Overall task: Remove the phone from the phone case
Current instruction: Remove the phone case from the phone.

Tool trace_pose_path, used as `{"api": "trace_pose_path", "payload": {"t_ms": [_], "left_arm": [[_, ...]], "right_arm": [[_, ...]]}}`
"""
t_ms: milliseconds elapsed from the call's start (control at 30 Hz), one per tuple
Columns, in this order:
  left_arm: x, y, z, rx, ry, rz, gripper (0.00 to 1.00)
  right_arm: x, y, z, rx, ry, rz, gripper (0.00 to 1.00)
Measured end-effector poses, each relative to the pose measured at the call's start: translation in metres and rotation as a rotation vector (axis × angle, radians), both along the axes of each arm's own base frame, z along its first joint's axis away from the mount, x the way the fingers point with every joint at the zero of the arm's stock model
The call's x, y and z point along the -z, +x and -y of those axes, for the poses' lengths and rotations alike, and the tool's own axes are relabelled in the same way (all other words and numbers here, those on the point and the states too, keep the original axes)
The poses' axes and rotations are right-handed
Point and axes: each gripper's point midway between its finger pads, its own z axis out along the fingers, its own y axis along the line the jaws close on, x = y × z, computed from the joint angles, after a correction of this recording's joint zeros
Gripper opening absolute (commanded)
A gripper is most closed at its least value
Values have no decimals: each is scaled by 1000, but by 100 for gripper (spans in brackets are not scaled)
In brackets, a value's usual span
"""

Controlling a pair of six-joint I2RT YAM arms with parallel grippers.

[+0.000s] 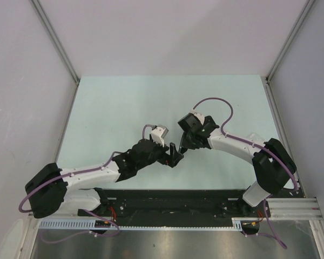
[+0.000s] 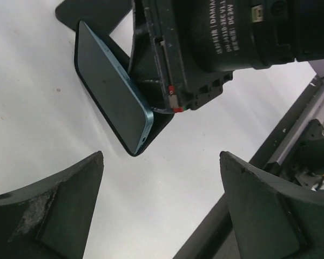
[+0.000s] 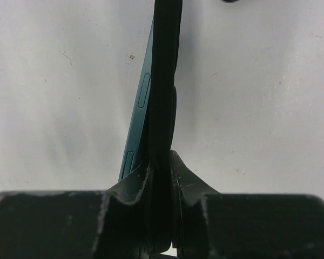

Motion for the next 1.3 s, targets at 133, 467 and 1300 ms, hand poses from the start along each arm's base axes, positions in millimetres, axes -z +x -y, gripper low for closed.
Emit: {"api": "trace_pose_path", "payload": {"t_ms": [133, 467, 1300], "left_arm": [[0, 4, 6, -26, 42, 53, 86], [17, 28, 1, -117, 85, 142, 72], [30, 36, 7, -211, 159, 190, 59]], "right_arm": [[0, 0, 0, -1, 5, -3, 0], [-2, 0, -2, -6, 25, -15, 0], [-9, 3, -2, 0, 53, -3, 0]]}}
